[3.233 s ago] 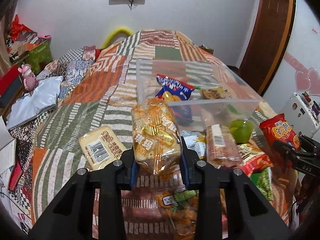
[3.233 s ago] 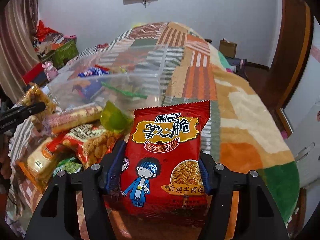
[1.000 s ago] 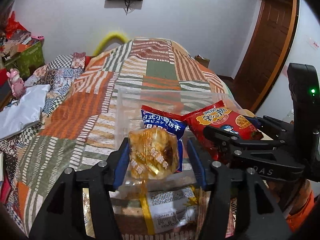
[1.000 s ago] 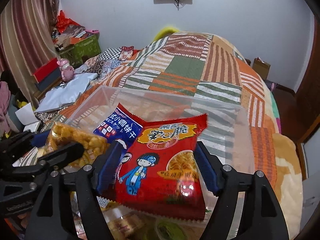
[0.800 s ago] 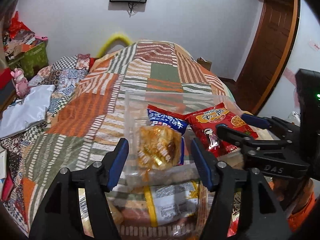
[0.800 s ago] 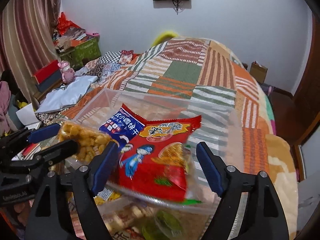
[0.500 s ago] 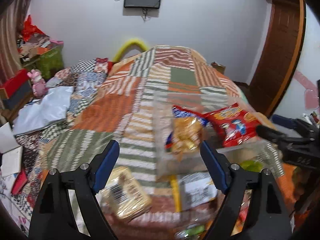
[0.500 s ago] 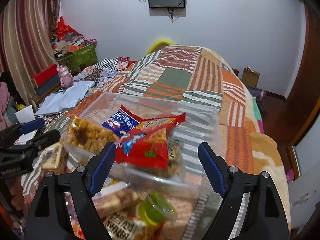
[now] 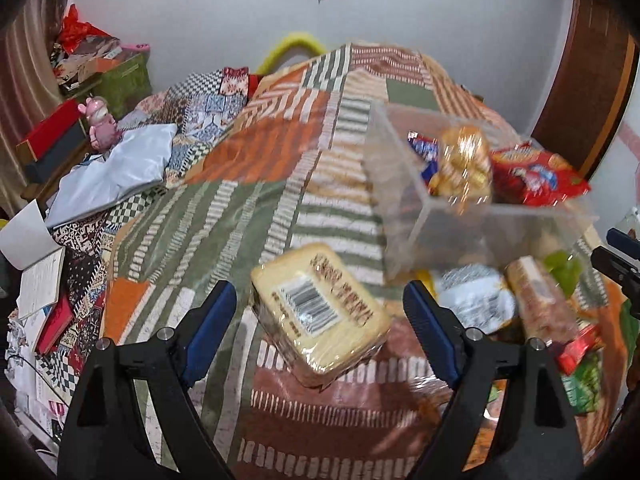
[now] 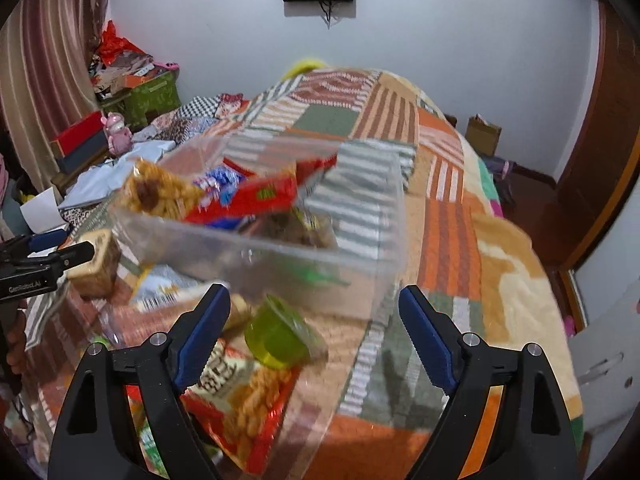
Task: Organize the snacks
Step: 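Grasp the green jelly cup with the right tool while the left tool grasps the cream biscuit block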
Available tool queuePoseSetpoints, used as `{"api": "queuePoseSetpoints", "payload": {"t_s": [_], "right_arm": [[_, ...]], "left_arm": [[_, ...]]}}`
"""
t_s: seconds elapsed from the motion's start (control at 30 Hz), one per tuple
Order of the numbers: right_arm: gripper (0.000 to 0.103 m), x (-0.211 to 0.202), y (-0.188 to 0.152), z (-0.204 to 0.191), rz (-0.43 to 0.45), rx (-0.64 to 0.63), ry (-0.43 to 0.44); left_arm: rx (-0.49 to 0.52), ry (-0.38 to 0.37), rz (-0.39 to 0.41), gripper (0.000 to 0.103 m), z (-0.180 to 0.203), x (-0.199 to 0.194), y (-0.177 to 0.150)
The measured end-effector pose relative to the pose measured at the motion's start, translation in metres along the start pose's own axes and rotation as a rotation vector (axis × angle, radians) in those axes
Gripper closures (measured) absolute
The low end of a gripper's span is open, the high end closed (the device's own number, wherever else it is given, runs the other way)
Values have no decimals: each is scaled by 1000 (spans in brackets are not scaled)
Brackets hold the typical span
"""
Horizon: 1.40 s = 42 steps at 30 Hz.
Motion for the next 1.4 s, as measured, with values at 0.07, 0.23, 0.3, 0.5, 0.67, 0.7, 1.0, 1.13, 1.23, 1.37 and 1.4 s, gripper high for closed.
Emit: {"api": "queuePoseSetpoints", "payload": {"t_s": [0.07, 0.23, 0.3, 0.5, 0.67, 0.7, 1.0, 1.13, 1.23, 1.37, 1.4], "right_arm": [[18, 8, -8, 3, -22, 11, -2], [18, 21, -17, 8, -59, 39, 4], [19, 23, -19, 9, -65, 51, 20], [20, 33, -24, 2, -103, 60, 71], [38, 48, -33, -8, -178, 43, 118], [40, 48, -34, -9, -180, 44, 129], [48, 39, -33, -8, -145, 51, 137], [48, 32, -27, -4, -117, 63, 129], [48, 23, -26, -2, -94, 70, 121], [48, 12, -23, 2, -71, 79, 117], [48, 8, -22, 3, -65, 83, 118]], "left_arm": [[8, 4, -16, 17, 1, 6, -4], [4, 1, -38, 17, 0, 18, -6], [4, 7, -41, 17, 1, 23, -5], [0, 24, -67, 17, 0, 41, -10], [-7, 20, -55, 20, -1, 42, -11], [-9, 18, -52, 20, -1, 41, -11], [-8, 12, -30, 34, 0, 31, -11], [3, 3, -21, 41, 1, 22, -11], [1, 0, -17, 42, 1, 16, -12], [0, 3, 12, 48, 1, 0, -12], [3, -2, 16, 49, 2, -5, -11]]}}
Point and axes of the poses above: each gripper's, at about its wrist camera, not at the fingertips, and x roughly the way its jaws point, z to its right, y to its top, the point moved 6 cm from there along x, roughly the way its jaws point, and after that the axes turned 3 degrees about x, right-handed, at the moved point
